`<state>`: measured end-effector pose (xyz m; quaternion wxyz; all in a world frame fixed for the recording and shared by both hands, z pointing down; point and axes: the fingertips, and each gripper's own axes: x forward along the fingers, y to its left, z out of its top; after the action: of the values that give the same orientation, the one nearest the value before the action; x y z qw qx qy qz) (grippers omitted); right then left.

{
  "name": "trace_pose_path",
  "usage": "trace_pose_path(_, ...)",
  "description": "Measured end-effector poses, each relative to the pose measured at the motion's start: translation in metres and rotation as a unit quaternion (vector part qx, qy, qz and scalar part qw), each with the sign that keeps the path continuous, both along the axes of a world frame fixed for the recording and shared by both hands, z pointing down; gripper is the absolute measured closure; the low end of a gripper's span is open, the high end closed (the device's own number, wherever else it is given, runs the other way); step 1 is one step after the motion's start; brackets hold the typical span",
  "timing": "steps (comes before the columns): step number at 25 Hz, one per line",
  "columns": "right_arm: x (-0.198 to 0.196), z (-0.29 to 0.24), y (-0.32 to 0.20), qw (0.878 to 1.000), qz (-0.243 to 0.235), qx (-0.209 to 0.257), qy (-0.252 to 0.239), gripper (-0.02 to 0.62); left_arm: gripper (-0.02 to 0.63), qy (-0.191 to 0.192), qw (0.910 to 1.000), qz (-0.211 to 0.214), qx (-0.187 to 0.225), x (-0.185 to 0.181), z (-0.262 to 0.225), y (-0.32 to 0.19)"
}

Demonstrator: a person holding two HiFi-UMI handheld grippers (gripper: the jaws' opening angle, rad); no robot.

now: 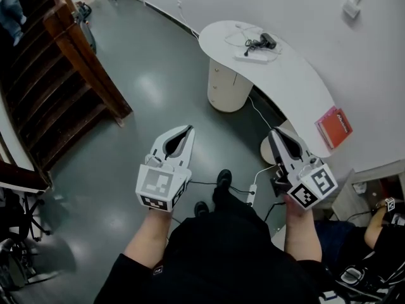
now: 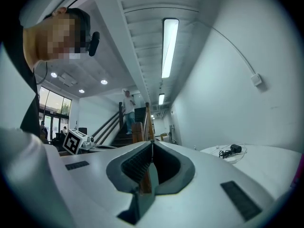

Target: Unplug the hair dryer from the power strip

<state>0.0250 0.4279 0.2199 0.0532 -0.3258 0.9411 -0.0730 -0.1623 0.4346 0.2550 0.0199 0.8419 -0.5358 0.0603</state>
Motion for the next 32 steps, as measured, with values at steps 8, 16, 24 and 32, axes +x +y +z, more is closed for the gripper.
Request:
trace_pose_path(8,0.013,0.015,-0.045,1.000,-0.003,-0.018,-0.017,0.560,0.592,-0.005,0.9998,0.004,-0.019,0.011,0.015,-0.047)
trace_pose_path(16,0.038,0.032,-0.134,0.999,-0.003,-0.042,-0.034,0.560,0.592,-0.012,0.9994,0.014,-0.029,0.038,0.023,-0.134)
trace_pose_path(24,0.054,0.039,-0.224,0.998,-0.022,-0.053,-0.035,0.559,0.592,-0.018,0.9990,0.012,-0.040,0.063,0.026,-0.228)
trace_pose_path(32,0.085,0.034,-0.281,0.997,-0.025,-0.051,-0.056,0.560,0.592,-0.033,0.9987,0.022,-0.032,0.099,0.010,-0.282)
